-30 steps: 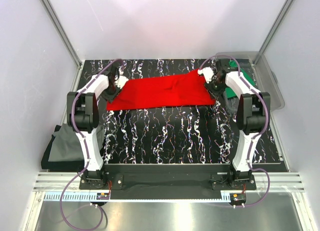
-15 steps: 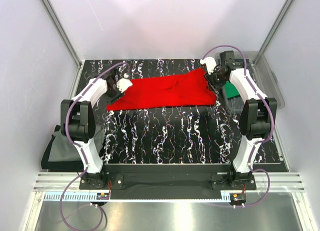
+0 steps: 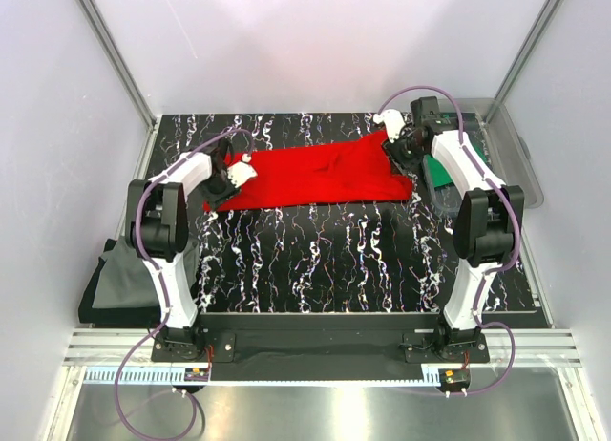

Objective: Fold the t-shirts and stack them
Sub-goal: Fold the tshirt

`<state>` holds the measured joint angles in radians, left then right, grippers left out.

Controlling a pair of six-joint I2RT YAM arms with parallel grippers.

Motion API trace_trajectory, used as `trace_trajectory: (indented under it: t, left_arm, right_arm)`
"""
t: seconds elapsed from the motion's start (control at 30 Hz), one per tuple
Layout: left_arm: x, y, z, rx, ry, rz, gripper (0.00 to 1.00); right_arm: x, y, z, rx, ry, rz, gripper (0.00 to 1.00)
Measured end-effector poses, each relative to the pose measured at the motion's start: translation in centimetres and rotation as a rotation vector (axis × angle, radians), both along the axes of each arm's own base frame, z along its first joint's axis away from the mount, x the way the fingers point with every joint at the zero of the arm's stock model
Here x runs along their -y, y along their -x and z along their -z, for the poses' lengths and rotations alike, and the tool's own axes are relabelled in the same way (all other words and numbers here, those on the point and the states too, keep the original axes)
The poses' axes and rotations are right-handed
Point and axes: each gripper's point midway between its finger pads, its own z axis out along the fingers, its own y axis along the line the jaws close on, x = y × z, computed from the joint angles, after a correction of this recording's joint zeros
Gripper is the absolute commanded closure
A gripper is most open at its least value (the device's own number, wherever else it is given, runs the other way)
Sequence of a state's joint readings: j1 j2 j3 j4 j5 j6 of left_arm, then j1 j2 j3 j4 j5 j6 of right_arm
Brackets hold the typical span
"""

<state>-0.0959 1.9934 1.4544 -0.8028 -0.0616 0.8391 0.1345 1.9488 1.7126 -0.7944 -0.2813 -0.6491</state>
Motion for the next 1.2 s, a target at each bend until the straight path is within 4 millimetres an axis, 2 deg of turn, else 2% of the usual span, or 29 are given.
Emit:
trace_trajectory:
  t: [0.03, 0.1, 0.13, 0.4, 0.57, 0.7, 0.8, 1.0, 1.1, 1.2]
  left_arm:
    - [0.0, 0.0, 0.2, -0.004, -0.001, 0.0, 0.63]
    - [-0.1, 0.1, 0.7, -0.017, -0.006, 0.0, 0.81]
    - [-0.2, 0.2, 0.9, -0.023, -0.01, 0.0, 1.0]
    - [-0.2, 0.5, 1.3, -0.042, -0.019, 0.008, 1.0]
    - [1.1, 2.6, -0.4, -0.06, -0.012, 0.039, 1.0]
    - [3.8, 5.9, -3.0, -0.071, 0.011, 0.121, 1.0]
    - [6.0, 9.3, -4.3, -0.115, 0.042, 0.193, 1.0]
    - [9.8, 17.7, -5.0, -0.329, 0.143, 0.337, 1.0]
    - [11.4, 20.9, -5.5, -0.405, 0.168, 0.41, 1.0]
    - [13.3, 23.1, -5.9, -0.452, 0.192, 0.485, 1.0]
  right_arm:
    - [-0.1, 0.0, 0.0, 0.0, 0.0, -0.001, 0.59]
    - [-0.2, 0.0, 0.1, -0.002, 0.0, -0.003, 0.59]
    - [-0.3, -0.1, 0.1, -0.003, 0.0, -0.004, 0.6]
    - [-1.3, -0.4, 1.0, -0.024, -0.007, -0.01, 0.6]
    - [-2.6, -1.4, 1.7, -0.04, -0.029, -0.001, 0.6]
    - [-3.4, -2.0, 2.2, -0.05, -0.042, 0.006, 0.61]
    - [-4.1, -1.8, 2.8, -0.066, -0.043, 0.0, 0.61]
    - [-5.4, -1.4, 3.9, -0.092, -0.036, -0.006, 0.61]
    - [-6.0, -1.5, 5.0, -0.115, -0.026, 0.0, 0.62]
    - [-6.6, -2.6, 6.7, -0.125, 0.0, 0.019, 0.64]
